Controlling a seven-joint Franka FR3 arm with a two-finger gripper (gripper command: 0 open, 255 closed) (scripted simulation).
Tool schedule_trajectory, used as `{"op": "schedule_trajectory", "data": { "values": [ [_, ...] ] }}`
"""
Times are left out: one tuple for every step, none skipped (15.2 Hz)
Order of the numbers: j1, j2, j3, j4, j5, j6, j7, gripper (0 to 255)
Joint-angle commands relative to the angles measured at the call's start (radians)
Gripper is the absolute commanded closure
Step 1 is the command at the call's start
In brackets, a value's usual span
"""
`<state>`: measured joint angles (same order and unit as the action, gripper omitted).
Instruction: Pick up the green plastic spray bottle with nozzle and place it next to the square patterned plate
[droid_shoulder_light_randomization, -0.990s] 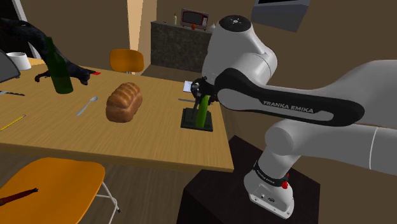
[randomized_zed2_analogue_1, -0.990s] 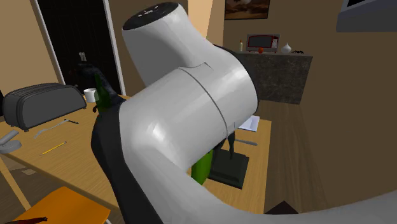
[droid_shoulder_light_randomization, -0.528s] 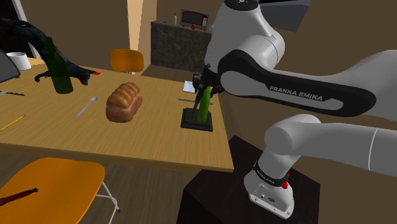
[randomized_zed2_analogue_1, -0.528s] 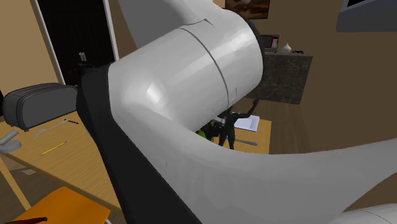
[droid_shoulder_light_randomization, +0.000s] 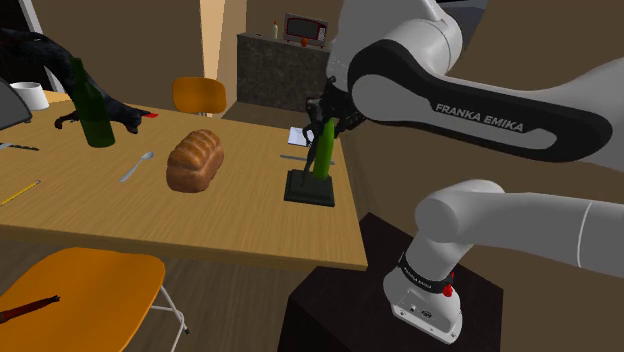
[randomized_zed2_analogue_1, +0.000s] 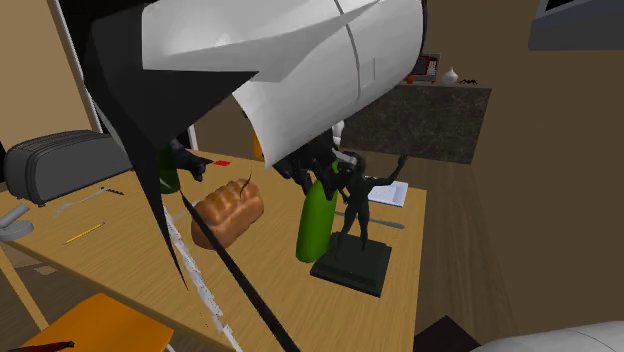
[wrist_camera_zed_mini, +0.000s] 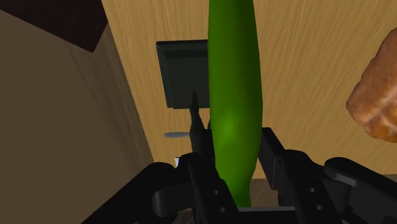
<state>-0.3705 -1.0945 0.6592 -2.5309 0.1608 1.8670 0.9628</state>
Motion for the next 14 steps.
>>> {"op": "schedule_trajectory", "data": {
  "values": [
    [-0.007, 0.005, -0.011, 0.028, -0.009, -0.022, -0.007, 255],
    [-0.01, 0.007, -0.017, 0.041, -0.013, -0.032, -0.01, 255],
    [-0.014, 0.011, -0.022, 0.055, -0.017, -0.042, -0.013, 255],
    [-0.017, 0.014, -0.027, 0.069, -0.021, -0.052, -0.016, 255],
    [-0.02, 0.018, -0.031, 0.083, -0.025, -0.062, -0.019, 255],
    [-0.024, 0.021, -0.036, 0.097, -0.029, -0.072, -0.023, 255],
    [-0.028, 0.025, -0.04, 0.112, -0.033, -0.082, -0.026, 255],
    [-0.031, 0.029, -0.045, 0.126, -0.036, -0.092, -0.029, 255],
    [-0.035, 0.033, -0.049, 0.141, -0.04, -0.101, -0.032, 255],
    [-0.038, 0.038, -0.053, 0.156, -0.044, -0.111, -0.035, 255],
    [-0.042, 0.043, -0.057, 0.171, -0.048, -0.121, -0.037, 255],
    [-0.045, 0.047, -0.061, 0.186, -0.051, -0.131, -0.04, 255],
    [-0.048, 0.051, -0.063, 0.197, -0.054, -0.138, -0.042, 255],
    [-0.064, 0.075, -0.068, 0.199, -0.062, -0.113, -0.053, 255]
  ]
}}
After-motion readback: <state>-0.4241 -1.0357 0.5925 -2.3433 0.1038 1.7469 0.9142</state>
